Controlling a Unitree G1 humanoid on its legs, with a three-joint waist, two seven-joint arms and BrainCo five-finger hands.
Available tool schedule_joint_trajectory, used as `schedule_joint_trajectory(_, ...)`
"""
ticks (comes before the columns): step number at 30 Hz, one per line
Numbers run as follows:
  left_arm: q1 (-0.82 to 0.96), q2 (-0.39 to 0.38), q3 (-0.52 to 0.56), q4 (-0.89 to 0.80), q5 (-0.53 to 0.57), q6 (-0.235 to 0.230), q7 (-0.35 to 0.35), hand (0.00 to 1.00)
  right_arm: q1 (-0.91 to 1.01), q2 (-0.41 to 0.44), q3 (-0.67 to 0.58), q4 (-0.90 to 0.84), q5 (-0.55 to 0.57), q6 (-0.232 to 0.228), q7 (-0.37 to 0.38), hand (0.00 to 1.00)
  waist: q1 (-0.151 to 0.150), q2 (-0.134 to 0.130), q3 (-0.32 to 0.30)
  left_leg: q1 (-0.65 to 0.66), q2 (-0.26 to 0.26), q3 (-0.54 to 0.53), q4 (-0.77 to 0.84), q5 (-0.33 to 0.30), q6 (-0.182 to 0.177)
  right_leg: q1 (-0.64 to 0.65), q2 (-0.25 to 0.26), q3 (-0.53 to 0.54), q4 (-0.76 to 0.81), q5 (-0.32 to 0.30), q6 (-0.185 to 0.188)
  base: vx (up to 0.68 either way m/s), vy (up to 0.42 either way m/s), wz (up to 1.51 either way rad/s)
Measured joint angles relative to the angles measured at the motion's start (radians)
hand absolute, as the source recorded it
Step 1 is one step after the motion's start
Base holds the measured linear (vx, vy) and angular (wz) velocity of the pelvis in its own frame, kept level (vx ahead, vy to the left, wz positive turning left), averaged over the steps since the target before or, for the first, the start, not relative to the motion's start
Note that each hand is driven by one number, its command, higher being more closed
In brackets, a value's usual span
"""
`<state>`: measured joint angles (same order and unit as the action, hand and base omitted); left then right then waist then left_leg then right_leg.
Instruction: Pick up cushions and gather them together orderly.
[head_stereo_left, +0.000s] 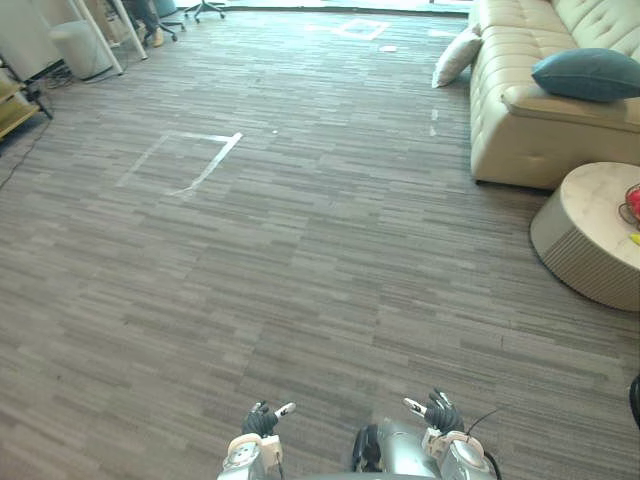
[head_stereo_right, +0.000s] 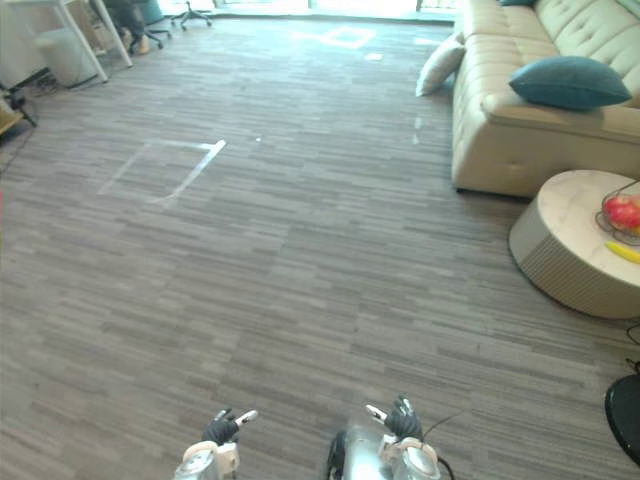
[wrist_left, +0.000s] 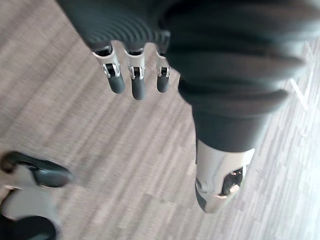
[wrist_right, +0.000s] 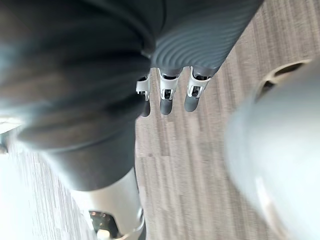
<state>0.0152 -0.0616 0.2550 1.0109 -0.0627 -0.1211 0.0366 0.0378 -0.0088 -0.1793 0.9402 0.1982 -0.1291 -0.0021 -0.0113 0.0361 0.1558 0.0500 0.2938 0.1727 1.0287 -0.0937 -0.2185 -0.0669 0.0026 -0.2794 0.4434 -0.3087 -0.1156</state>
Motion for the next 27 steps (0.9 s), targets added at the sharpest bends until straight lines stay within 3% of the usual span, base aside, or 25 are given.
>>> schedule_joint_trajectory(1, 0.009, 0.0, -0.001, -0.022, 0.0, -0.002, 0.001, 0.0, -0.004, 0.011, 0.015, 0.011, 0.001, 0.0, 0.0, 0.0, 0.007, -0.021, 0.003, -0.088, 0.002, 0.066, 0.026, -0.059, 0.066, 0.104, 0.011, 0.035, -0.091, 0.003, -0.002, 0.48, -0.069, -0.6)
schedule_joint_trajectory(3, 0.008, 0.001, -0.009, -0.031, -0.002, -0.004, 0.0, 0.0, -0.011, 0.01, 0.026, 0.032, 0.001, 0.003, 0.001, 0.0, 0.014, -0.02, 0.0, -0.159, 0.006, 0.125, -0.023, -0.104, 0.104, 0.159, 0.016, 0.067, -0.157, 0.011, 0.008, 0.37, -0.001, -0.65)
schedule_joint_trajectory(4, 0.008, 0.0, -0.007, -0.04, -0.01, -0.005, 0.002, 0.0, -0.022, 0.013, 0.026, 0.053, 0.004, 0.003, 0.001, 0.0, 0.022, -0.016, -0.002, -0.207, 0.004, 0.181, -0.14, -0.139, 0.134, 0.205, 0.014, 0.105, -0.205, 0.018, 0.02, 0.43, 0.07, -0.9)
schedule_joint_trajectory(5, 0.008, 0.0, -0.006, -0.042, -0.012, -0.006, 0.003, 0.0, -0.028, 0.015, 0.026, 0.059, 0.006, 0.005, -0.001, 0.0, 0.026, -0.011, 0.002, -0.244, -0.005, 0.2, -0.256, -0.149, 0.139, 0.241, 0.009, 0.133, -0.239, 0.02, 0.025, 0.5, 0.132, -1.01)
schedule_joint_trajectory(7, 0.008, 0.002, -0.007, -0.043, -0.018, -0.021, 0.005, 0.0, -0.023, 0.019, 0.026, 0.058, 0.006, 0.004, -0.005, 0.0, 0.03, -0.012, 0.003, -0.286, -0.059, 0.177, -0.587, -0.101, 0.135, 0.32, -0.021, 0.18, -0.309, 0.005, 0.065, 0.6, 0.218, -0.8)
schedule_joint_trajectory(9, 0.008, 0.008, -0.01, -0.045, -0.018, -0.025, 0.006, 0.0, -0.014, 0.018, 0.034, 0.061, 0.006, 0.004, -0.011, 0.0, 0.043, -0.028, -0.008, -0.306, -0.116, 0.122, -0.668, 0.061, 0.134, 0.363, -0.059, 0.218, -0.344, -0.009, 0.093, 0.54, 0.266, -0.62)
schedule_joint_trajectory(10, 0.003, 0.023, -0.02, -0.042, -0.018, -0.023, 0.006, 0.0, -0.011, 0.026, 0.042, 0.065, 0.006, 0.002, -0.013, 0.0, 0.038, -0.055, -0.029, -0.293, -0.154, 0.134, -0.673, 0.033, 0.168, 0.365, -0.098, 0.23, -0.343, 0.012, 0.122, 0.77, 0.378, -0.35)
schedule_joint_trajectory(11, 0.001, 0.034, -0.033, -0.031, -0.018, -0.023, 0.007, 0.0, -0.001, 0.034, 0.039, 0.067, 0.006, 0.003, -0.013, 0.0, 0.032, -0.065, -0.027, -0.291, -0.148, 0.148, -0.646, 0.024, 0.191, 0.36, -0.113, 0.24, -0.329, 0.049, 0.146, 0.77, 0.367, -0.2)
schedule_joint_trajectory(13, -0.002, 0.05, -0.024, -0.039, -0.019, -0.021, 0.006, 0.0, -0.003, 0.057, 0.029, 0.06, 0.006, 0.003, -0.013, 0.0, 0.052, -0.075, -0.02, -0.298, -0.121, 0.161, -0.512, -0.004, 0.227, 0.351, -0.111, 0.295, -0.242, 0.125, 0.148, 0.49, 0.272, -0.34)
schedule_joint_trajectory(14, -0.003, 0.056, -0.02, -0.037, -0.018, -0.024, 0.007, 0.0, 0.015, 0.064, 0.025, 0.06, 0.005, 0.001, -0.012, 0.0, 0.054, -0.087, -0.021, -0.266, -0.142, 0.171, -0.499, -0.042, 0.227, 0.294, -0.122, 0.296, -0.029, 0.154, 0.17, 0.5, 0.353, -0.6)
schedule_joint_trajectory(15, 0.01, 0.054, -0.044, -0.025, -0.018, -0.023, 0.007, 0.0, 0.026, 0.044, 0.028, 0.054, 0.004, -0.006, -0.008, 0.0, 0.057, -0.067, -0.031, -0.169, -0.159, 0.178, -0.606, -0.101, 0.23, 0.18, -0.141, 0.293, 0.249, 0.228, 0.214, 0.59, 0.341, -0.41)
schedule_joint_trajectory(16, 0.01, 0.072, -0.065, -0.004, -0.017, -0.02, 0.007, 0.0, 0.015, 0.049, 0.032, 0.058, 0.0, -0.007, -0.007, 0.0, 0.044, -0.102, -0.032, -0.109, -0.2, 0.177, -0.633, -0.133, 0.215, 0.095, -0.186, 0.306, 0.464, 0.265, 0.251, 0.45, 0.176, -0.12)
schedule_joint_trajectory(17, -0.001, 0.083, -0.081, 0.009, -0.018, -0.016, 0.007, 0.0, 0.014, 0.046, 0.034, 0.052, -0.001, -0.006, -0.005, 0.0, 0.033, -0.116, -0.027, -0.057, -0.224, 0.178, -0.646, -0.16, 0.224, 0.009, -0.213, 0.294, 0.616, 0.246, 0.237, 0.49, 0.09, 0.14)
schedule_joint_trajectory(19, -0.005, 0.077, -0.08, 0.023, -0.018, -0.003, 0.008, 0.0, 0.019, 0.036, 0.033, 0.015, -0.001, -0.006, -0.001, 0.0, 0.022, -0.099, -0.023, 0.047, -0.223, 0.18, -0.701, -0.194, 0.216, -0.132, -0.209, 0.234, 0.707, 0.171, 0.193, 0.37, 0.061, 0.02)
schedule_joint_trajectory(20, -0.002, 0.075, -0.08, 0.023, -0.018, 0.001, 0.008, 0.0, 0.021, 0.034, 0.032, 0.007, -0.001, -0.008, 0.001, 0.0, 0.019, -0.094, -0.02, 0.077, -0.222, 0.18, -0.724, -0.198, 0.215, -0.166, -0.202, 0.22, 0.702, 0.154, 0.194, 0.47, 0.048, 0.04)
schedule_joint_trajectory(23, -0.004, 0.061, -0.081, 0.04, -0.017, 0.004, 0.008, 0.0, 0.02, 0.019, 0.026, -0.019, -0.001, -0.019, 0.005, 0.0, 0.008, -0.08, -0.011, 0.22, -0.211, 0.17, -0.836, -0.216, 0.218, -0.293, -0.172, 0.118, 0.491, 0.086, 0.165, 0.54, -0.027, 0.26)
schedule_joint_trajectory(24, -0.005, 0.046, -0.088, 0.041, -0.017, 0.004, 0.008, 0.0, 0.019, 0.005, 0.027, -0.019, -0.001, -0.019, 0.008, 0.0, 0.001, -0.077, -0.011, 0.273, -0.203, 0.161, -0.874, -0.222, 0.218, -0.304, -0.157, 0.076, 0.269, 0.104, 0.155, 0.58, -0.133, 0.52)
schedule_joint_trajectory(25, -0.007, 0.041, -0.095, 0.041, -0.016, 0.004, 0.007, 0.0, 0.019, 0.004, 0.026, -0.019, -0.001, -0.019, 0.009, 0.0, -0.003, -0.077, -0.011, 0.29, -0.202, 0.15, -0.887, -0.227, 0.213, -0.303, -0.152, 0.072, 0.175, 0.126, 0.15, 0.64, -0.204, 0.71)
schedule_joint_trajectory(26, -0.009, 0.033, -0.098, 0.04, -0.016, 0.003, 0.006, 0.0, 0.023, -0.001, 0.026, -0.019, 0.0, -0.019, 0.008, 0.0, -0.007, -0.076, -0.011, 0.313, -0.2, 0.132, -0.903, -0.236, 0.2, -0.302, -0.14, 0.083, 0.076, 0.199, 0.127, 0.69, -0.2, 0.53)
schedule_joint_trajectory(27, -0.007, 0.004, -0.095, 0.041, -0.014, 0.0, 0.006, 0.0, 0.015, -0.031, 0.029, -0.001, -0.002, -0.016, 0.007, 0.0, -0.002, -0.035, -0.019, 0.335, -0.169, 0.1, -0.902, -0.231, 0.186, -0.292, -0.117, 0.066, 0.121, 0.181, 0.078, 0.81, -0.245, 0.36)
